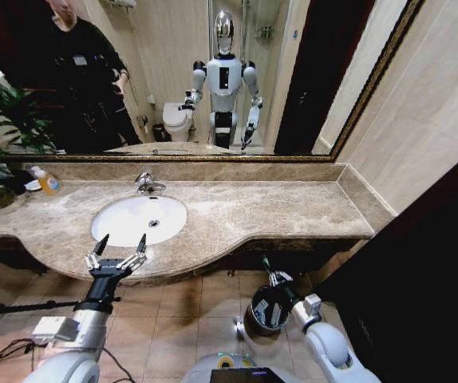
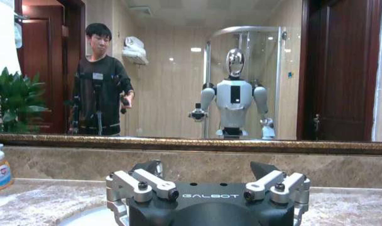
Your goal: Pick up the trash from the sink and place it in the trash bin.
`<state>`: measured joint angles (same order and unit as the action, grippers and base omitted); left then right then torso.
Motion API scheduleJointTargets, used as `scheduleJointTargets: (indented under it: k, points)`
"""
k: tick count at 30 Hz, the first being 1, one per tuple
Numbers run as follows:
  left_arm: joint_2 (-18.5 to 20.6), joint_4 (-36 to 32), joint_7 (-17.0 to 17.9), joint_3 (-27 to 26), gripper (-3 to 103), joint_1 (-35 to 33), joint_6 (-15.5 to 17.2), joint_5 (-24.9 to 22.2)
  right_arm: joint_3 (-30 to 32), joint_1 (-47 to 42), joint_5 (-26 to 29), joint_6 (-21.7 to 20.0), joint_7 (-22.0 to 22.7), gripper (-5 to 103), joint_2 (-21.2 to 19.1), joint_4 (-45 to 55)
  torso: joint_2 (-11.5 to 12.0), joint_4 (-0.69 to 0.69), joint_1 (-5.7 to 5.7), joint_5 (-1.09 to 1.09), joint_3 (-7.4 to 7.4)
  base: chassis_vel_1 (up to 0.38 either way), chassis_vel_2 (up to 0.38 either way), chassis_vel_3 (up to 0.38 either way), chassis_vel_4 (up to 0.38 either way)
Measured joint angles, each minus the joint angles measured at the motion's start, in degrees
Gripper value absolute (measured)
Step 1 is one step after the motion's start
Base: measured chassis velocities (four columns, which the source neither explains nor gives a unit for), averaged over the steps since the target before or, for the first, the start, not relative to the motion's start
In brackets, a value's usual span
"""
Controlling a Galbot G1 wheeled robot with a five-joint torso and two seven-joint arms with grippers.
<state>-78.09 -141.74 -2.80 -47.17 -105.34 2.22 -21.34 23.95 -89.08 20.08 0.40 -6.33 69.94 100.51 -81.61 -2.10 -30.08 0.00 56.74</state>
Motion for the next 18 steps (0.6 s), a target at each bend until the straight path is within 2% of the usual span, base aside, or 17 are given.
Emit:
scheduleJointTargets:
  k: [18]
  points:
    - [0.00, 0.00, 0.00, 0.00, 100, 0.00, 0.00, 0.00, -1.27, 10.92, -1.49, 4.05, 1.43, 4, 3.28, -29.18, 0.00, 0.00, 0.00, 0.01, 0.00, 0.000, 0.000, 0.000, 0.000]
